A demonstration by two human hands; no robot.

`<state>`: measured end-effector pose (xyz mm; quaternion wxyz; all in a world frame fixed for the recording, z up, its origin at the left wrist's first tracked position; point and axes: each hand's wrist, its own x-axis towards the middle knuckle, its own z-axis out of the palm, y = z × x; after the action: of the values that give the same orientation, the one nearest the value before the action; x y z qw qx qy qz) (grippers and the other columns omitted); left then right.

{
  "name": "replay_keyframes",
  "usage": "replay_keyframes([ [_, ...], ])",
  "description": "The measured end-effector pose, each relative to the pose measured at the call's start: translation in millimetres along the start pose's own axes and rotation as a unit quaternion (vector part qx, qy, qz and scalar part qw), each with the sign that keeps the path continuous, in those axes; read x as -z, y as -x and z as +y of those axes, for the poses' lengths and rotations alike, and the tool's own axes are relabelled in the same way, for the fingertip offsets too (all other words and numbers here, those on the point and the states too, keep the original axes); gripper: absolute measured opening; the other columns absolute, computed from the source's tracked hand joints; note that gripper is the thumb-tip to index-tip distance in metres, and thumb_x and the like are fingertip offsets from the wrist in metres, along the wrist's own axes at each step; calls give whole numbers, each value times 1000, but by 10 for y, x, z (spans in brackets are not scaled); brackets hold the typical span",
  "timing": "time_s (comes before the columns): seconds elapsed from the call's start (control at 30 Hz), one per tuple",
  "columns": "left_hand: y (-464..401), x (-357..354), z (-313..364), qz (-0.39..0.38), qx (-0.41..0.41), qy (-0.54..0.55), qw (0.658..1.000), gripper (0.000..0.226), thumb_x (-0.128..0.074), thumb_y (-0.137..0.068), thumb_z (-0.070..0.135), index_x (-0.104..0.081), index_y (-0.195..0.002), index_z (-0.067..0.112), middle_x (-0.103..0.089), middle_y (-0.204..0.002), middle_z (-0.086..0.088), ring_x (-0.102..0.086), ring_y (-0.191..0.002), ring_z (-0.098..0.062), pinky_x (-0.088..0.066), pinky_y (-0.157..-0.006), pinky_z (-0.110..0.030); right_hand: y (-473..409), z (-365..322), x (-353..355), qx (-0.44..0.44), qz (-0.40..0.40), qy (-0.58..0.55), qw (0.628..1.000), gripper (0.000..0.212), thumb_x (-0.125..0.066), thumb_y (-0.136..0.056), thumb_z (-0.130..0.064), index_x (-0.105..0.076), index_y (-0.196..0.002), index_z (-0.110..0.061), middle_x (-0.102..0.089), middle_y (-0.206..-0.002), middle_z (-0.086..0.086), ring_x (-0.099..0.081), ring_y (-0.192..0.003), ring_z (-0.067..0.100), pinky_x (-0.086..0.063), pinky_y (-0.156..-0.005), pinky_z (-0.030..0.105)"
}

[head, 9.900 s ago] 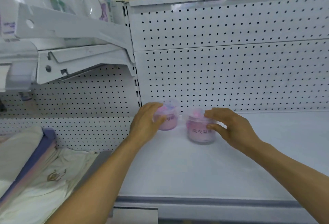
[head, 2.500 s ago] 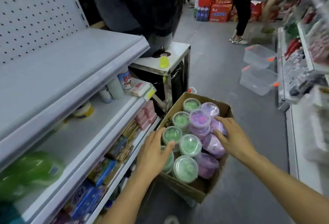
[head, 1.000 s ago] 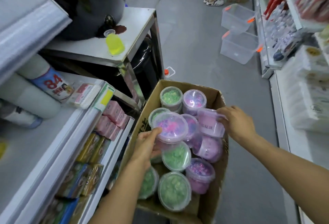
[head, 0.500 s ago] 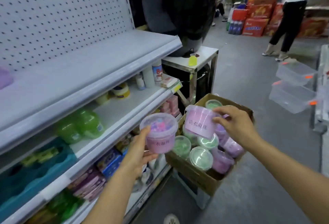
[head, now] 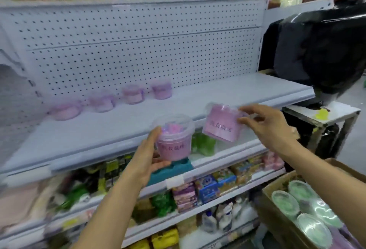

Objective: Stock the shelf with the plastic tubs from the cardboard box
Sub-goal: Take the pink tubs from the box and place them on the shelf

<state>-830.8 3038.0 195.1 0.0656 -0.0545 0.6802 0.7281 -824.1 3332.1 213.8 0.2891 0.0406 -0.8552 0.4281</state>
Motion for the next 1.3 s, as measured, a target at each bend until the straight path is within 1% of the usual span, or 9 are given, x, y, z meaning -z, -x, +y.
replay_keyframes([
  [0.17,-15,1111,327,62,-27,14,998,49,-47,-90,56,-50,-123,21,-58,-101,-11,-63,-92,-28,-54,-81,-39,-331,-737,-987,62,-4,-35,997,22,-72,-82,-19,-68,-102,-28,-66,-103,-4,-61,-81,15,-48,-75,18],
  [0.33,-77,2192,532,149,-47,19,988,60,-51,-86,61,-47,-130,21,-54,-112,-20,-64,-94,-33,-56,-76,-38,-516,-1264,-2067,144,-44,-5,989,24,-71,-84,-21,-70,-108,-19,-65,-106,2,-61,-84,17,-51,-81,30],
  [0.43,-121,2720,631,180,-60,21,982,57,-48,-88,60,-46,-131,23,-53,-114,-20,-62,-97,-33,-55,-77,-38,-554,-1537,-2695,248,-60,46,966,21,-72,-82,-15,-71,-103,-15,-70,-99,3,-64,-91,24,-55,-72,40],
  [0.57,-164,3293,701,224,-62,32,972,52,-48,-87,61,-47,-125,26,-51,-116,-19,-60,-103,-36,-55,-81,-40,-614,-1851,-3439,345,-96,103,928,20,-72,-80,-15,-69,-100,-18,-71,-96,-6,-61,-94,21,-52,-53,36],
  [0.73,-180,3791,762,258,-49,52,963,62,-50,-84,64,-45,-132,24,-49,-111,-17,-62,-96,-35,-54,-83,-40,-705,-2156,-4143,336,-146,80,927,21,-68,-84,-15,-69,-105,-17,-69,-106,-4,-58,-105,21,-51,-63,35],
  [0.93,-213,3986,801,270,-52,70,959,59,-50,-87,59,-46,-132,21,-50,-102,-14,-58,-90,-28,-53,-90,-45,-814,-2388,-4519,309,-176,75,932,26,-66,-85,-11,-68,-111,-13,-68,-113,3,-57,-111,23,-46,-76,32],
  [1.03,-198,3996,807,269,-46,72,959,58,-50,-88,58,-46,-132,22,-50,-104,-14,-57,-89,-28,-53,-92,-46,-828,-2492,-4505,299,-208,123,923,35,-66,-87,-24,-62,-122,-18,-63,-124,-1,-50,-120,19,-45,-82,33],
  [1.2,-122,3893,750,239,-36,48,969,55,-52,-84,61,-53,-124,24,-51,-107,-18,-60,-91,-32,-56,-82,-41,-540,-2746,-4201,420,-210,23,882,77,-63,-80,-58,-34,-145,-28,-39,-148,-4,-38,-133,15,-33,-100,27],
  [1.3,-119,3689,730,185,-27,21,982,60,-56,-74,67,-59,-117,25,-54,-101,-18,-61,-85,-31,-57,-78,-40,-393,-2807,-4087,502,-200,9,841,63,-58,-87,-54,-44,-141,-26,-44,-145,-4,-40,-132,17,-41,-101,32],
])
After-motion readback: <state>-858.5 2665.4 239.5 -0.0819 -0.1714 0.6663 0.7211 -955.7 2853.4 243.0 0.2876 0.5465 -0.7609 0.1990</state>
